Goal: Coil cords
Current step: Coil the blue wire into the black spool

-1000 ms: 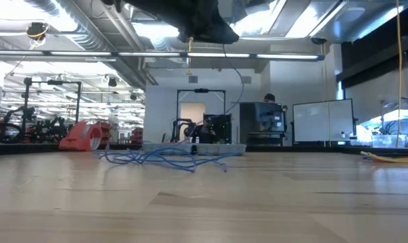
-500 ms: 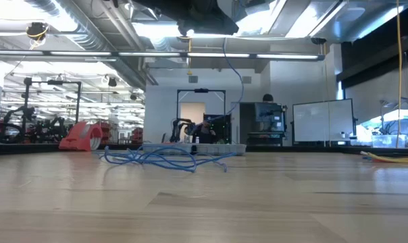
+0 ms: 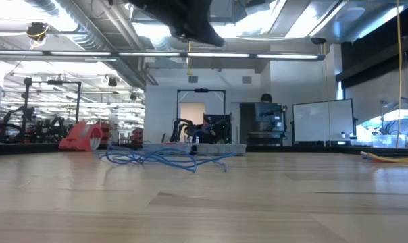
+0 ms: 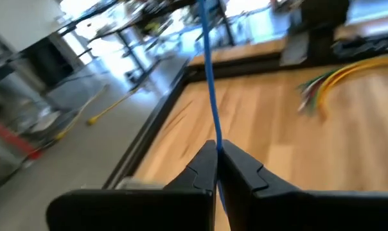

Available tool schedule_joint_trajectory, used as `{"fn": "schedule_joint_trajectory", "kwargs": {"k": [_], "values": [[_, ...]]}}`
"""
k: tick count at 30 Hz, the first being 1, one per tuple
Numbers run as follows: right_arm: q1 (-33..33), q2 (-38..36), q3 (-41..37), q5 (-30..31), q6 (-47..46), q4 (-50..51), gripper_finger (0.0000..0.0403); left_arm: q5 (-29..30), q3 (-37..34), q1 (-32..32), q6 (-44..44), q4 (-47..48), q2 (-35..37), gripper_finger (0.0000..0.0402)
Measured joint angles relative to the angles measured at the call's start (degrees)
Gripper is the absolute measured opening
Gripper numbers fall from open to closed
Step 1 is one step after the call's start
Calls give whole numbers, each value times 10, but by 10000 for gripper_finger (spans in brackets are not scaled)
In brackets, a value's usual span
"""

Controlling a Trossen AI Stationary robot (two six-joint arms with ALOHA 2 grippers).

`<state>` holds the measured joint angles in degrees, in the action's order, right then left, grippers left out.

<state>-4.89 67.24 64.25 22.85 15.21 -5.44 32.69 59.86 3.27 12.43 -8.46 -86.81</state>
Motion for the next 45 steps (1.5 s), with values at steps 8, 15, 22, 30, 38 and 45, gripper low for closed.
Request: {"fn": "schedule_joint_trajectory", "kwargs": {"k": [8, 15, 22, 30, 38, 45], "values": [[0, 0, 0, -6, 0, 100, 5, 25, 0, 1, -26, 136, 102, 2], [1, 3, 0, 5, 0, 158, 5, 25, 0, 1, -35, 183, 188, 2], [0, 38, -1, 56, 18, 170, 5, -38, 0, 1, -66, 175, 228, 2], [29, 100, -1, 90, 32, 132, 5, -69, 0, 20, -75, 92, 200, 2], [43, 147, 0, 91, 45, 76, 5, -67, 0, 23, -60, 19, 155, 2], [42, 152, -1, 92, 44, 25, 5, -75, 0, 24, -41, -40, 99, 3]]}}
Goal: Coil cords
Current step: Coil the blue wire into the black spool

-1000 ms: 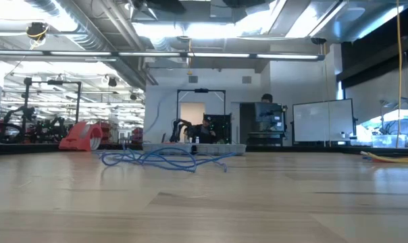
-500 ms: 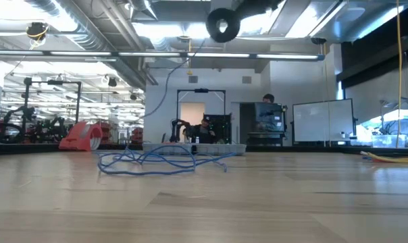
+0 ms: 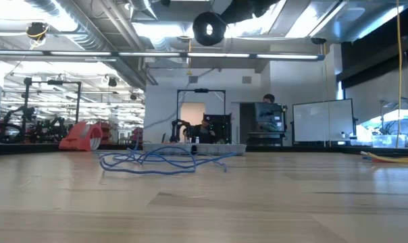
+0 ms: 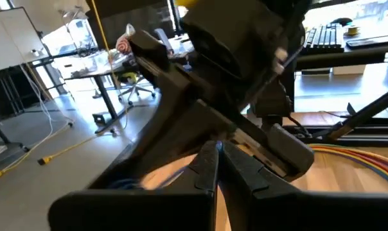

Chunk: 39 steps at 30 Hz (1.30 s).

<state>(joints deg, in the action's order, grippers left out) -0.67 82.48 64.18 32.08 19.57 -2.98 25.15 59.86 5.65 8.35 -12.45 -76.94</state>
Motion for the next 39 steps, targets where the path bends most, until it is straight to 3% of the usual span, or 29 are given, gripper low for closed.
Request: {"fn": "schedule_joint_trajectory", "kwargs": {"k": [9, 21, 39], "values": [[-1, -12, 0, -41, -26, -88, 5, 1, 0, -1, -6, -39, -67, 5], [-3, -86, -2, -122, -72, -94, 5, 2, 3, -17, -16, -55, -88, 5], [-42, -167, -3, -121, -56, -83, 5, -2, 1, -16, -13, -42, -90, 5]]}}
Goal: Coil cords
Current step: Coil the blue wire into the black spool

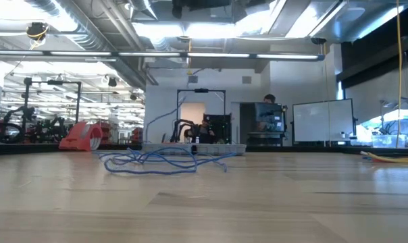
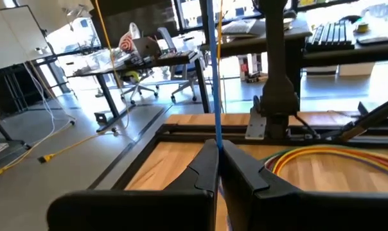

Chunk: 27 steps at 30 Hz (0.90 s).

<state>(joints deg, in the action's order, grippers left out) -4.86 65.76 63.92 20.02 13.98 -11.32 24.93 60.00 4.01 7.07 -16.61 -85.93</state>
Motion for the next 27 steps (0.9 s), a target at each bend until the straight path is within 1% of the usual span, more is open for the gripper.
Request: {"fn": "schedule_joint_trajectory", "kwargs": {"k": [9, 17, 20, 27], "values": [[0, -11, 0, 0, 4, -13, 5, 3, -5, 0, 3, 8, -1, 5], [0, -29, 1, -1, 13, -17, 5, 5, -5, -2, 5, 55, 0, 5], [0, -32, 2, -1, 12, 3, 5, 25, -6, -2, 8, 56, 2, 5], [0, -35, 7, -16, 10, 98, 5, 105, -9, -5, 39, 87, 31, 5]]}}
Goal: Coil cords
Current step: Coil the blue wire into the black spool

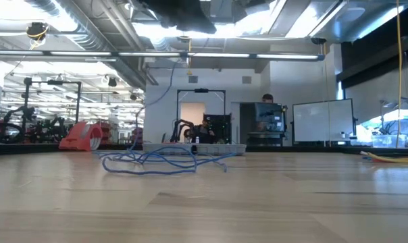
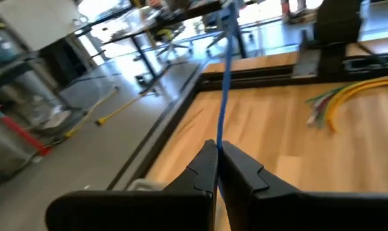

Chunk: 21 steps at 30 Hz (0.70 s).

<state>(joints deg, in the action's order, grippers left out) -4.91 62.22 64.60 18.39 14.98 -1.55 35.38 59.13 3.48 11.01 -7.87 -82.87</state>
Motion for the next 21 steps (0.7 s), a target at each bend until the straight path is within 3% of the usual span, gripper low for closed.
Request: {"fn": "schedule_joint_trajectory", "kwargs": {"k": [6, 12, 21], "values": [[0, 5, 0, 1, 1, 104, 5, 8, 1, -10, -3, 34, 61, 5], [0, 36, -1, 79, 18, 160, 5, -11, 1, -9, -13, 45, 107, 5], [1, 111, -2, 109, 50, 147, 5, -28, 2, -7, -19, 49, 122, 5]]}}
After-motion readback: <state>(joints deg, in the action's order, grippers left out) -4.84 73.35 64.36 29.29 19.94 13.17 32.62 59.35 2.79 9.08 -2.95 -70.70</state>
